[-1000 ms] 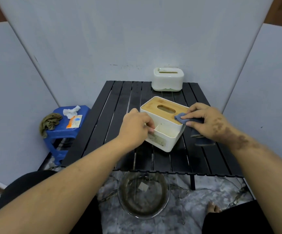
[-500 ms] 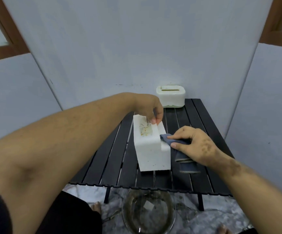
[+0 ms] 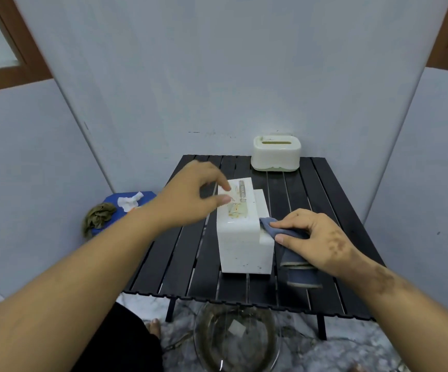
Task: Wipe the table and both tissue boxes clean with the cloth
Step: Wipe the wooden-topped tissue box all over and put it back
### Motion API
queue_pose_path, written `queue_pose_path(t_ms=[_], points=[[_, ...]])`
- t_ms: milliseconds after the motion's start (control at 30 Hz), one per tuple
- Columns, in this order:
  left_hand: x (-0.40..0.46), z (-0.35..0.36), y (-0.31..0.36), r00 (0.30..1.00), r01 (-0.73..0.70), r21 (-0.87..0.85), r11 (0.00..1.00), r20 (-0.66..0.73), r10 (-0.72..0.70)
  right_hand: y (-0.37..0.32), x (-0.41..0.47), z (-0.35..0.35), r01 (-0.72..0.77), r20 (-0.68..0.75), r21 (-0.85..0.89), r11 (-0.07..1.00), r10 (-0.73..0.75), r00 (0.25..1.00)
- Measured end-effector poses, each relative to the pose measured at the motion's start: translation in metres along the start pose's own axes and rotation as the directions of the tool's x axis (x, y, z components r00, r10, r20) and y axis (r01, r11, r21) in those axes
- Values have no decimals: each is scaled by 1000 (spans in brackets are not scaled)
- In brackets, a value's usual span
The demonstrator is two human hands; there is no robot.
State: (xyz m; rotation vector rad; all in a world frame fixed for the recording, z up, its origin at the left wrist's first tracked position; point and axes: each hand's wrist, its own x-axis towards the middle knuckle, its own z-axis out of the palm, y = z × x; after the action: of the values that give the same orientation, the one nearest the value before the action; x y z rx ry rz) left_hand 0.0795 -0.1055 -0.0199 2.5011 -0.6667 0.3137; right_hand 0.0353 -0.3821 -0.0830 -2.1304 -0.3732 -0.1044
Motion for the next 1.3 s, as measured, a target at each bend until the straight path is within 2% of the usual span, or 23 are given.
queue_pose_path(t_ms=[167, 333, 400, 500, 567, 667, 867, 900, 967, 1033, 1167, 1233, 1300], points=[[-41, 26, -8, 999, -50, 114, 992, 0, 50, -6, -5, 8, -27, -4, 64, 998, 27, 1000], [-43, 26, -32, 998, -62, -23, 998, 10, 62, -16, -6, 12, -9, 73, 64, 998, 4, 997], [-43, 25, -38, 998, -63, -50, 997, 15, 64, -18, 0, 0, 1, 16, 28, 1000, -1, 1000], [-43, 27, -39, 997, -71, -84, 994, 9, 72, -17, 17, -15, 44, -146, -103, 994, -59, 988], [-41, 28, -39, 997, -79, -92, 993, 3, 80, -17, 34, -15, 66, -179, -199, 978, -103, 978], [-41, 28, -40, 997, -72, -114, 991, -6, 71, -17, 58, 1, 84, -86, -246, 966, -108, 990], [-43, 31, -41, 997, -74, -144, 987, -14, 73, -18, 68, 14, 8, 81, -58, 998, -3, 997], [-44, 31, -41, 997, -73, -155, 985, -16, 72, -15, 71, 9, -21, 58, -48, 999, 24, 998], [-45, 32, -41, 998, -65, -167, 984, -11, 64, -9, 80, 5, -68, -81, -76, 995, 62, 995], [-45, 33, -41, 998, -55, -172, 984, -4, 55, -11, 84, 10, -67, -153, -144, 987, 45, 987], [-46, 32, -42, 999, -39, -193, 980, 5, 41, -26, 73, 17, 131, 97, -212, 968, -112, 989], [-46, 32, -43, 999, -33, -210, 977, 10, 36, -21, 72, 10, 97, 100, -170, 981, -81, 992], [-47, 33, -45, 999, -34, -223, 974, 8, 36, -9, 75, 3, 6, 18, -99, 995, -4, 1000]])
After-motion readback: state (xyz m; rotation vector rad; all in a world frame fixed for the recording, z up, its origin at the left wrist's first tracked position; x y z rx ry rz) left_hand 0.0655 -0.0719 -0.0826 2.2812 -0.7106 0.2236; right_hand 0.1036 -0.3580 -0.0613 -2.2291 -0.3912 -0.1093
